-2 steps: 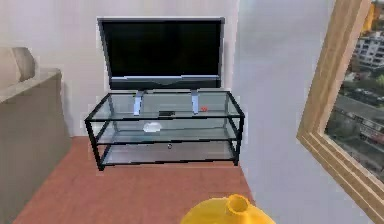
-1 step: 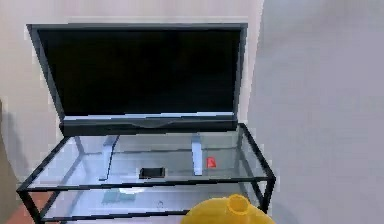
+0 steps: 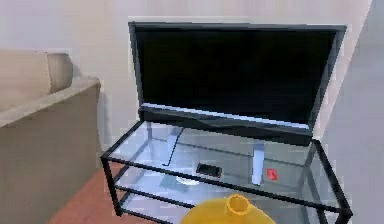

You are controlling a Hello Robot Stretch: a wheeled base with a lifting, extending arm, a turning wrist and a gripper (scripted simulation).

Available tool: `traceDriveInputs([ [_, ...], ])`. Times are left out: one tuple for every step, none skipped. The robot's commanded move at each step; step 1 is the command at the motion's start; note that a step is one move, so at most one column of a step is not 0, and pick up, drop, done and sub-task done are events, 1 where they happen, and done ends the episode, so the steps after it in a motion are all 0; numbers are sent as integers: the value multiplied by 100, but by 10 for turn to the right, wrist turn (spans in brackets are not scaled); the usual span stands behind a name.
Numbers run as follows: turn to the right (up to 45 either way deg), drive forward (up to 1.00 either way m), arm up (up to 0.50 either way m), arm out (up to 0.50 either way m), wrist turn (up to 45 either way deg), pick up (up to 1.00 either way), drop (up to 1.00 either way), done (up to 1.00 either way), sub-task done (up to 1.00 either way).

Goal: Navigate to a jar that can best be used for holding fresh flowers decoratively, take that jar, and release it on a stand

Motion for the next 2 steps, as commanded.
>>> traceDriveInputs([
  [0, 50, 0, 0, 0, 0, 0, 0, 0],
  [450, 0, 0, 0, 0, 0, 0, 0, 0],
])
